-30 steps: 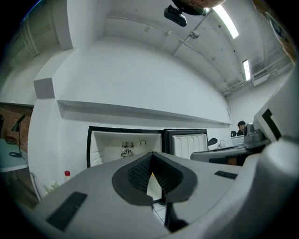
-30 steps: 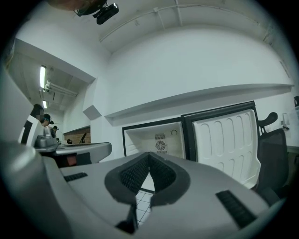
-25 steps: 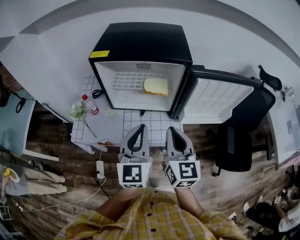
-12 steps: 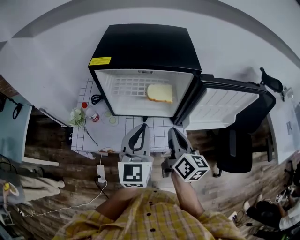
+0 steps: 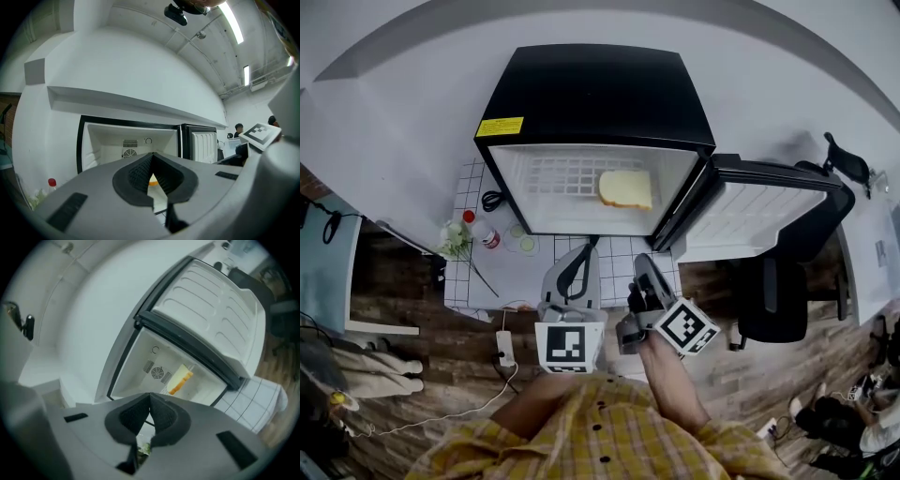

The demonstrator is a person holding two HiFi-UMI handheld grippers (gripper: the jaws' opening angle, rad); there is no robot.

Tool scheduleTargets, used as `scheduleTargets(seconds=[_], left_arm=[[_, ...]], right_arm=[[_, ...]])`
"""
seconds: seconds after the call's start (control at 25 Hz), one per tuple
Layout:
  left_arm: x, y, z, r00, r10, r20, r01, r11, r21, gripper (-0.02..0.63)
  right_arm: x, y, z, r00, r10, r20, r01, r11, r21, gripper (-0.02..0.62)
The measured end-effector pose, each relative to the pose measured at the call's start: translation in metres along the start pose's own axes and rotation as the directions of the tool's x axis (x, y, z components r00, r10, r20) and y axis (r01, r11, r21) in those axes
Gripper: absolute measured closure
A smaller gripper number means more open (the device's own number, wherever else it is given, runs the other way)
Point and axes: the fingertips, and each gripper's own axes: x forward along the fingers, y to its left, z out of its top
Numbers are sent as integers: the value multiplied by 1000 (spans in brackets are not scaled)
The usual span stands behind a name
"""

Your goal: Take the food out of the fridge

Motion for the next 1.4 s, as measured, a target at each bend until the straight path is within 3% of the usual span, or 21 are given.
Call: scheduleTargets(seconds=[0.12, 0.32, 0.4, 0.56, 0.64, 0.88, 1.12, 1.24, 1.4], left_arm=[[2, 4, -2, 1000, -1, -3, 1, 1000, -2, 601], [6, 11, -5, 1000, 7, -16, -7, 1000, -8, 601], [8, 14, -4, 1000, 10, -10, -10, 1000, -9, 601], [9, 18, -6, 1000, 14, -16, -14, 1000, 1, 601], [10, 20, -5, 1000, 16, -11, -16, 1000, 1, 601], [12, 23, -7, 1000, 19, -18, -19, 1000, -1, 601], [13, 25, -9, 999, 23, -22, -23, 1000, -1, 601], [13, 26, -11, 999, 23, -28, -23, 1000, 14, 601], [13, 28, -12, 999, 32, -35, -32, 999, 4, 601]], right_arm=[[4, -13, 0, 1000, -1, 22, -1, 992, 126, 589], [14, -25, -1, 997, 30, 65, -49, 949, 310, 589], [20, -29, -2, 994, 51, 97, -87, 904, 419, 589], [28, -41, -7, 987, 63, 144, -139, 781, 609, 589], [31, -49, -10, 989, 48, 137, -126, 753, 645, 589], [38, -72, -18, 996, -40, 83, -26, 740, 672, 589], [54, -81, -19, 996, -63, 60, 6, 742, 670, 588], [61, -85, -19, 997, -61, 56, 7, 737, 675, 526], [68, -92, -22, 996, -75, 45, 25, 733, 680, 493]])
